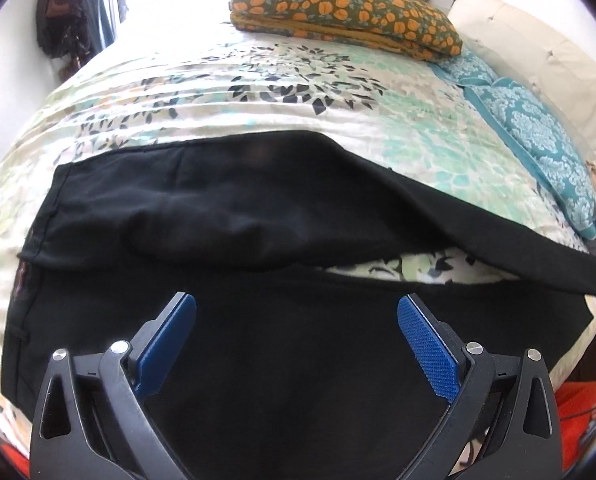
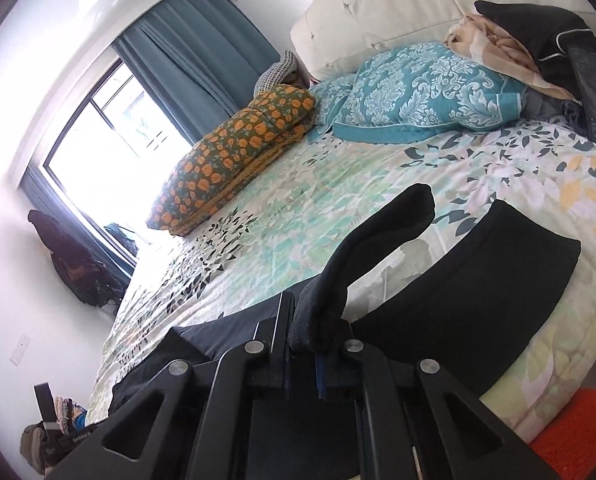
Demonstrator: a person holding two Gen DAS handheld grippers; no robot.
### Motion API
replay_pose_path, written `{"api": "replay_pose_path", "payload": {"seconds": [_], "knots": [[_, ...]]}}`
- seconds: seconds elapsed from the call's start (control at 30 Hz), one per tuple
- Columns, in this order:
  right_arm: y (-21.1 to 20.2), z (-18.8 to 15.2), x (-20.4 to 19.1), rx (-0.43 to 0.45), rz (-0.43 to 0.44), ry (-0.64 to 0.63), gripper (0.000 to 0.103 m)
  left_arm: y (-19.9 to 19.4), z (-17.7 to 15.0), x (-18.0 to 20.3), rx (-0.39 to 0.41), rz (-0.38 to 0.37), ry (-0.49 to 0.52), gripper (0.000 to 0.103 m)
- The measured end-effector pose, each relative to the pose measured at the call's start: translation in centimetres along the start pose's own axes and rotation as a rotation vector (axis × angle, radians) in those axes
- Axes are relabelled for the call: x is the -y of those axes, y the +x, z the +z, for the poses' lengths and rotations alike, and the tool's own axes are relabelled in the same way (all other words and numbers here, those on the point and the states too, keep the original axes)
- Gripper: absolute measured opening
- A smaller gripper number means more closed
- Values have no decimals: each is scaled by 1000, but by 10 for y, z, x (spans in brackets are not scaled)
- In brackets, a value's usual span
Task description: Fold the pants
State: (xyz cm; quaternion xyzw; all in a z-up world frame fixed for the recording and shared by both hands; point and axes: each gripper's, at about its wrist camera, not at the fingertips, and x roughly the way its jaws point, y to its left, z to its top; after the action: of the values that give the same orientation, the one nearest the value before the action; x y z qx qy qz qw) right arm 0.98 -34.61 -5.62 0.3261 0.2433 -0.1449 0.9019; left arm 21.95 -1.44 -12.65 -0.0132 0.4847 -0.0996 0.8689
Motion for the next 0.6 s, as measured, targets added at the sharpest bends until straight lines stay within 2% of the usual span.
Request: {"api": "replay_pose_path", "payload": {"seconds": [0.13,0.27,0.43,0.6], "knots": [[-7,0,0,1,26,0,9,37,47,-1,-42,-11,-56,102],[-17,4,-3,7,47,-22,9,79,73,-7,-111,-62,-154,101],[-20,5,-4,3,54,-46,9,104,70,-7,-132,-60,-200,101],[-16,2,-4,-18,67,-45,9,106,64,-10,-147,-39,-196,101]]}}
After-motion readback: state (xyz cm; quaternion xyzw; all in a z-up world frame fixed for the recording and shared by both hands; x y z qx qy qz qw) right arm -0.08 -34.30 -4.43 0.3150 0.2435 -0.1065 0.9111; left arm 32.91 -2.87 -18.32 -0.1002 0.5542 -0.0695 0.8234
